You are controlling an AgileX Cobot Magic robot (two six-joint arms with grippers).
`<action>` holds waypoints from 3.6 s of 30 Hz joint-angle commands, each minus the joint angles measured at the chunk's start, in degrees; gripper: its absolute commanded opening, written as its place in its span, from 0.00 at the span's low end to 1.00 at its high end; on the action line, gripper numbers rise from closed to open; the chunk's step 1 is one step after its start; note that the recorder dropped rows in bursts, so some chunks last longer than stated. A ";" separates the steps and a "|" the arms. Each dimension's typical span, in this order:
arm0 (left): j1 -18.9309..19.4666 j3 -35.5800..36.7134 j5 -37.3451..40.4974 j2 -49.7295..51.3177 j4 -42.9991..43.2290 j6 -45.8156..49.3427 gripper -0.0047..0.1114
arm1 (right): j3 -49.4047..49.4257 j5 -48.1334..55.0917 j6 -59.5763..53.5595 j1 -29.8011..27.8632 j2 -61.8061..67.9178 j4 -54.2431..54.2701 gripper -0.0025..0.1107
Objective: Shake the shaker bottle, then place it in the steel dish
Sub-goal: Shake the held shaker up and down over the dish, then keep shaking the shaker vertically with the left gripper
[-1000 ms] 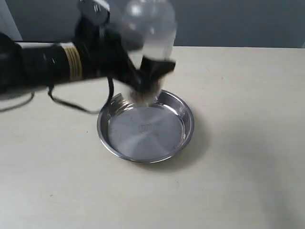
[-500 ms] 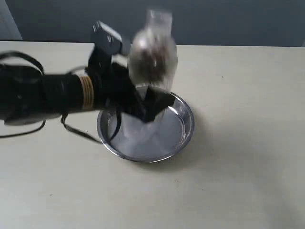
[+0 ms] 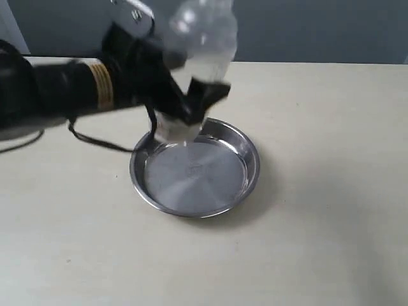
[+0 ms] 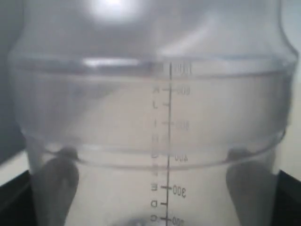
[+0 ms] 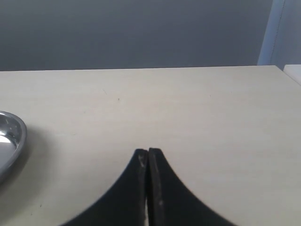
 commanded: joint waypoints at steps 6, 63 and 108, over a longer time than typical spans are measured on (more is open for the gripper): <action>-0.75 -0.40 -9.92 -3.95 -1.49 2.43 0.04 | 0.12 -0.40 0.00 0.11 -0.25 -0.04 0.02; -10.53 7.62 8.57 2.01 -25.48 24.84 0.04 | 0.12 -0.40 0.00 0.11 -0.25 0.22 0.02; -7.17 1.61 -5.52 -2.60 -27.41 22.85 0.04 | 0.12 -0.40 0.00 0.00 -0.25 0.26 0.02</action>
